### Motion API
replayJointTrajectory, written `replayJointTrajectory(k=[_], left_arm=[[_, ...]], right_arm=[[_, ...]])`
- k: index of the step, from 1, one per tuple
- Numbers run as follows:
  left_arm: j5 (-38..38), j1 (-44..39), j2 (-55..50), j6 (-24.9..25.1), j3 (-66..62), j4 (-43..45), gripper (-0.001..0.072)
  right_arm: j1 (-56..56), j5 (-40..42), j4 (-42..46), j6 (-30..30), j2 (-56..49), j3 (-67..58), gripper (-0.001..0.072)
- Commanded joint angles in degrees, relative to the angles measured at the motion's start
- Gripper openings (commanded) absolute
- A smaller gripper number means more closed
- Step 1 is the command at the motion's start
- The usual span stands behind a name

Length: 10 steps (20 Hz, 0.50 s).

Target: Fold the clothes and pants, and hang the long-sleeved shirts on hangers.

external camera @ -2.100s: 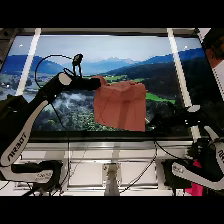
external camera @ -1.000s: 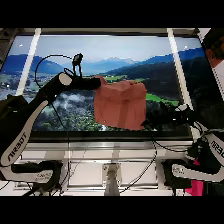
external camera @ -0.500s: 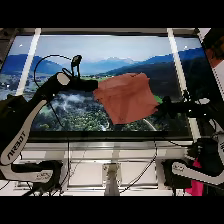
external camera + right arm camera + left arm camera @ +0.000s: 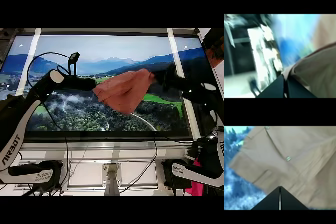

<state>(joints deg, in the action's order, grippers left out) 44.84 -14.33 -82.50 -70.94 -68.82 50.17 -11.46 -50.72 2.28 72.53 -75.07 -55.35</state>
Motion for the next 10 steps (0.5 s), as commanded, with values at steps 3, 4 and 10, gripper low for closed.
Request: replayJointTrajectory(k=[3,4,10], left_arm=[[8.76,3.41,1.22,9.05,1.57,-5.35,0.0008],[10.80,3.82,1.14,11.39,3.08,-9.42,0.0008],[12.15,3.26,-1.57,17.03,16.09,-30.71,0.0012]], right_arm=[[0.76,14.80,-1.36,-1.01,0.00,-7.34,0.0005],[0.76,15.04,1.33,-0.35,-0.09,-7.34,0.0005],[0.79,12.52,11.23,4.76,-0.09,-7.39,0.0005]])
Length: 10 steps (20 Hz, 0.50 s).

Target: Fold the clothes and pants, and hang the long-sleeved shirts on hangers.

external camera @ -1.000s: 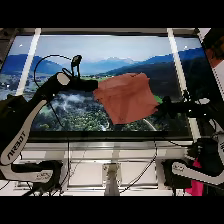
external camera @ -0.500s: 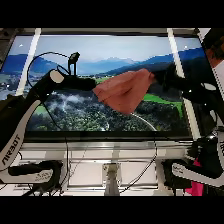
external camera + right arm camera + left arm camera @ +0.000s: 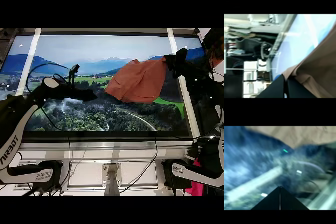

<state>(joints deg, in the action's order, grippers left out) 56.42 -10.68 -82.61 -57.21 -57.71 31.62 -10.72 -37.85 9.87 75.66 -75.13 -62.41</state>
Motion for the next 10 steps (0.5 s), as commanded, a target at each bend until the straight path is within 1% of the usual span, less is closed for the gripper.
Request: replayJointTrajectory(k=[1,2,3,4,5,6,7,10], left_arm=[[-1.22,-0.83,-2.78,3.30,5.46,-17.94,0.0085],[-2.62,-1.38,-4.33,3.30,5.49,-24.46,0.0349],[-3.41,-2.36,-6.12,3.32,5.49,-32.57,0.0578],[-3.52,-3.41,-7.78,3.43,5.46,-38.95,0.0590],[-3.52,-4.81,-9.51,4.59,5.46,-43.78,0.0576],[-3.56,-6.43,-11.02,5.86,5.46,-46.49,0.0576],[-4.22,-8.00,-12.22,6.32,5.46,-47.67,0.0576],[-10.43,-12.39,-14.47,6.67,5.22,-48.76,0.0576]], right_arm=[[0.04,-0.87,4.11,1.62,-0.02,-0.33,0.0005],[0.04,-1.49,4.66,1.62,-0.02,-0.33,0.0005],[0.04,-2.08,5.25,1.62,-0.02,-0.33,0.0005],[0.04,-2.82,5.46,1.62,-0.02,-0.33,0.0006],[0.04,-3.32,5.51,1.62,-0.02,-0.33,0.0006],[0.04,-3.63,5.53,1.62,-0.02,-0.33,0.0006],[0.04,-3.69,5.53,1.62,-0.02,-0.33,0.0006],[0.04,-3.82,5.53,1.62,0.00,-0.33,0.0006]])
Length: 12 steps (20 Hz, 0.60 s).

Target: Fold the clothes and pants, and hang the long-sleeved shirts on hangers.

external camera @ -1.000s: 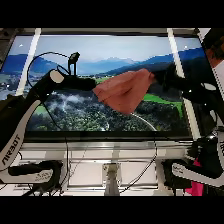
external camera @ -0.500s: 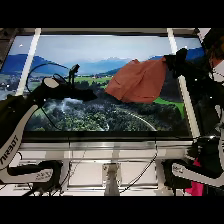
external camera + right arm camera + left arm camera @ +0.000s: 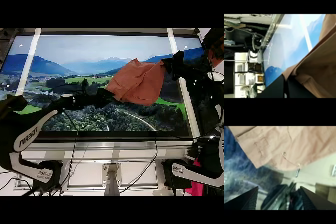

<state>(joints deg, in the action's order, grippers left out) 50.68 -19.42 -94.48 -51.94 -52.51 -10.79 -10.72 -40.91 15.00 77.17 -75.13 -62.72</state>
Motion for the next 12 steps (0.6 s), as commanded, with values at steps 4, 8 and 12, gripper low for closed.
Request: replayJointTrajectory(k=[4,8,12], left_arm=[[-8.98,-5.68,-2.86,3.56,-0.59,-6.36,0.0576],[-16.33,-7.50,-3.13,3.56,-3.96,-5.42,0.0576],[-17.57,-8.57,-5.31,3.32,-8.15,-2.75,0.0471]], right_arm=[[0.04,-1.73,0.42,0.07,0.02,-0.02,0.0006],[0.04,-1.99,0.39,0.07,0.02,-0.02,0.0006],[0.04,-1.99,0.42,0.07,0.02,-0.02,0.0006]])
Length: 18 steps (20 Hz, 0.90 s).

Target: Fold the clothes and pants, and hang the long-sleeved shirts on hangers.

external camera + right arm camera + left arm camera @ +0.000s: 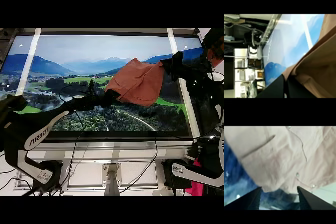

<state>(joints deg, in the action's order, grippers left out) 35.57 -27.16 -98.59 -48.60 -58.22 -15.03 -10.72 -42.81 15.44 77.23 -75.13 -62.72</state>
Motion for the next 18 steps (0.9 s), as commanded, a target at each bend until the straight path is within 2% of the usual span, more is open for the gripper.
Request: replayJointTrajectory(k=[1,3,4,8,10,12,15,16,18], left_arm=[[-2.86,-0.81,-1.57,-0.04,-2.82,1.49,0.0392],[-4.50,-0.76,-1.88,-0.02,-3.21,1.36,0.0173],[-4.52,-0.76,-1.90,0.04,-3.37,1.31,0.0007],[-4.44,1.05,-1.88,0.24,-5.55,1.57,0.0009],[-2.10,3.91,-1.18,0.24,-7.67,4.42,0.0008],[0.48,7.58,0.98,-0.22,-11.04,12.81,0.0007],[1.77,11.93,7.13,-3.96,-16.79,25.83,0.0006],[1.79,12.72,9.16,-6.32,-18.88,31.47,0.0006],[1.88,13.22,12.76,-14.64,-23.63,47.08,0.0006]], right_arm=[[0.04,-0.09,-0.04,0.00,0.02,-0.02,0.0006],[0.04,-0.09,-0.02,-0.02,0.02,-0.02,0.0007],[0.04,-0.07,-0.02,-0.13,0.02,-0.02,0.0006],[0.04,-0.26,0.07,-0.15,0.02,-0.02,0.0006],[-0.02,-0.46,1.95,-0.11,0.00,-0.02,0.0007],[-0.02,-1.97,5.68,0.35,0.00,-0.02,0.0007],[0.35,-8.81,8.24,3.96,0.00,-0.02,0.0006],[0.90,-11.52,8.26,4.63,0.00,-0.02,0.0006],[3.39,-15.67,8.52,4.85,0.00,-0.02,0.0006]])
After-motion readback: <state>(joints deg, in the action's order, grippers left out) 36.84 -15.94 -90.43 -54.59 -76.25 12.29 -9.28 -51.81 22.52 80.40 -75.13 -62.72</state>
